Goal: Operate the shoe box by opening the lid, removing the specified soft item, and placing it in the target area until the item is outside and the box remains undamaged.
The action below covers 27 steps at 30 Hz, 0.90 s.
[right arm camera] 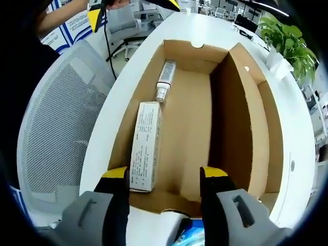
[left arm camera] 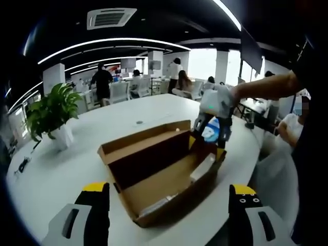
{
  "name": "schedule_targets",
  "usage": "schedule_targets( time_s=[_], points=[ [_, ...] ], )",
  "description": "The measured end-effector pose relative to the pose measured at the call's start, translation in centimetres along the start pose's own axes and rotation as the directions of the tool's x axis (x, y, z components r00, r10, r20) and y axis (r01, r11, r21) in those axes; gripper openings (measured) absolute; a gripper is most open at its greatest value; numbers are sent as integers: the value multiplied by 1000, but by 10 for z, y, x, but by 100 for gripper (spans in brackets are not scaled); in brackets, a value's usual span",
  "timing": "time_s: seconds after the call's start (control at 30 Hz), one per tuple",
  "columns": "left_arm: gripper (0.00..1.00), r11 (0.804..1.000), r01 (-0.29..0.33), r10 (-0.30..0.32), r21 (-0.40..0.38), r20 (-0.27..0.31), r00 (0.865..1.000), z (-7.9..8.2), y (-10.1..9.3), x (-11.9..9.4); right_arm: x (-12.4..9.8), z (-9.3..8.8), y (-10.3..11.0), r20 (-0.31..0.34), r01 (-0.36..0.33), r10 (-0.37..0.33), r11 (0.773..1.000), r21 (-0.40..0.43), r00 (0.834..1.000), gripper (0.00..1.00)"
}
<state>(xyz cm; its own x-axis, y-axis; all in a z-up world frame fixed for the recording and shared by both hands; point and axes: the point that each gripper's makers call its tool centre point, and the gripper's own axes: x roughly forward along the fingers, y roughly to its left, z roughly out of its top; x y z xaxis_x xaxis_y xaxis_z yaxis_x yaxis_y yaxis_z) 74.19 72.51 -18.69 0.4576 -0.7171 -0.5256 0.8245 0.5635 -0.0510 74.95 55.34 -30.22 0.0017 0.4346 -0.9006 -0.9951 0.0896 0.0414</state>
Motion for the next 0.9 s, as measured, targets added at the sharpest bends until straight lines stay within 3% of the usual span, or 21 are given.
schedule_targets(
  time_s=[0.37,0.63,0.9],
  points=[
    [97,1000,-7,7,-6,-7,1000,-4,-6,0,7,5,1,10,14,-14,1000,-23,1000,28],
    [96,1000,-16,16,-12,-6,1000,-8,-7,-4,9,6,2,12,12,-12,999,-30,1000,18],
    [96,1000,-16,16,-11,-2,1000,-8,-8,-4,11,7,7,9,5,-5,999,-39,1000,17]
  ],
)
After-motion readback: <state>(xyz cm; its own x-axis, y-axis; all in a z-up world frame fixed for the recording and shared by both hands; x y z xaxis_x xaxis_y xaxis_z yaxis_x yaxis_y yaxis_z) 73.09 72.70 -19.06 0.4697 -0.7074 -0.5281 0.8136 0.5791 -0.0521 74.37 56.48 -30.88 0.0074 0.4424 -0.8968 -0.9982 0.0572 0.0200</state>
